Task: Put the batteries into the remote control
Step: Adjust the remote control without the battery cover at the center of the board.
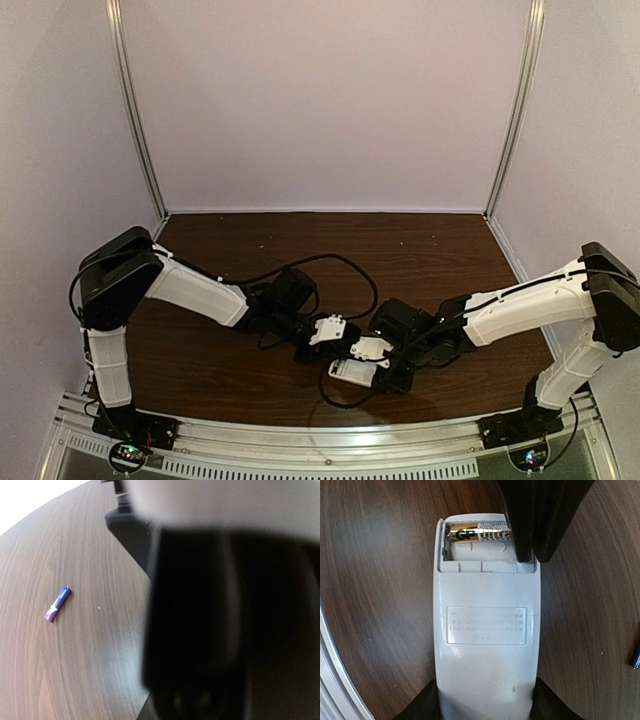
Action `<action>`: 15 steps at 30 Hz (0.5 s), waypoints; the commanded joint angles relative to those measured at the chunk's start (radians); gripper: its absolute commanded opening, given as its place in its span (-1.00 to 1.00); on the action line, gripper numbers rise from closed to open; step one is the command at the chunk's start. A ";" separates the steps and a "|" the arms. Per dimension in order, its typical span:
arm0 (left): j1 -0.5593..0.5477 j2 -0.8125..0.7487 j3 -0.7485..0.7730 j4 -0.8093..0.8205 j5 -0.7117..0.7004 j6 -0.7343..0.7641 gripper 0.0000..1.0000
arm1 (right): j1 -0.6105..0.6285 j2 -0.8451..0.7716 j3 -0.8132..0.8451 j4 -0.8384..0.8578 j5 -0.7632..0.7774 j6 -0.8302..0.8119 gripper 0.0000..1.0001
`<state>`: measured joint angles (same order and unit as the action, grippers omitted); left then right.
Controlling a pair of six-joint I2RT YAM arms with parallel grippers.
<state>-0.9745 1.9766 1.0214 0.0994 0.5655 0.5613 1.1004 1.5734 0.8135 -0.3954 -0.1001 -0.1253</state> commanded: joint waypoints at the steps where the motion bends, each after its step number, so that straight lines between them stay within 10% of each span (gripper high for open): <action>1: -0.049 0.137 -0.049 -0.359 -0.048 0.027 -0.85 | -0.051 -0.037 0.010 0.134 0.242 -0.005 -1.00; 15: -0.023 0.114 0.016 -0.398 -0.089 0.037 -0.78 | -0.051 -0.041 0.015 0.121 0.155 -0.031 -1.00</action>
<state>-0.9802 2.0106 1.0954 0.0410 0.5591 0.6083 1.0817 1.5734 0.8051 -0.3931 -0.0952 -0.1509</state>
